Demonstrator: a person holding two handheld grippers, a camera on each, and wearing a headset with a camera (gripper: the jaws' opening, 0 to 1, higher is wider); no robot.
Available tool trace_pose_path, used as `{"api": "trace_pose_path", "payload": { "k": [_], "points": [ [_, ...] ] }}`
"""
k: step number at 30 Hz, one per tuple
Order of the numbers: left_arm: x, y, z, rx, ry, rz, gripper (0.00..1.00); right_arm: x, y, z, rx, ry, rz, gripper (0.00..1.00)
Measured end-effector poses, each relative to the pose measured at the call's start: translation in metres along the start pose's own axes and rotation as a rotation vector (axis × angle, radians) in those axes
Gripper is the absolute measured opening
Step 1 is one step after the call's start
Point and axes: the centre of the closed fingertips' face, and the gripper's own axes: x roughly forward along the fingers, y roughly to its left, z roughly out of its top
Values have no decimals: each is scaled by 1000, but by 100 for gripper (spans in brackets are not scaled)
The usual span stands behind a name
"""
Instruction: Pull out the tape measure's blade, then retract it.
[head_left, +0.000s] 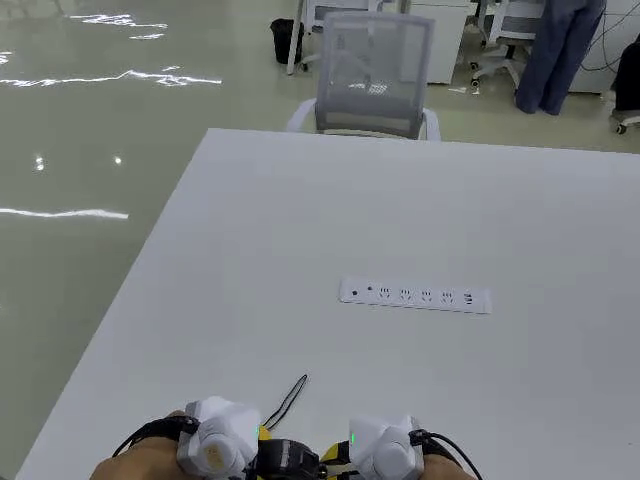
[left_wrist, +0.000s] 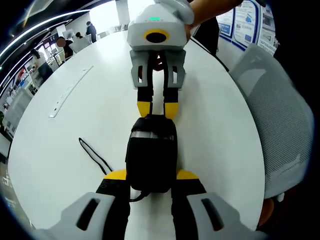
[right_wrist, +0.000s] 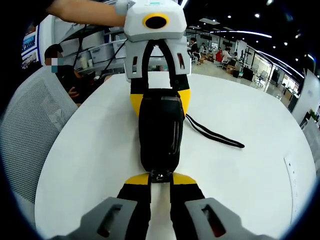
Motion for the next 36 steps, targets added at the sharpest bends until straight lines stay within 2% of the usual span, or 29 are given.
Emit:
{"api": "trace_pose_path", "payload": {
  "k": [12, 36],
  "points": [
    [-1, -1, -1, -5, 4, -2, 27, -1, 0, 1, -1, 19, 12, 12],
    [-2, 0, -4, -12, 14, -10, 27, -3, 0, 3, -9, 20, 18, 11]
  ]
}}
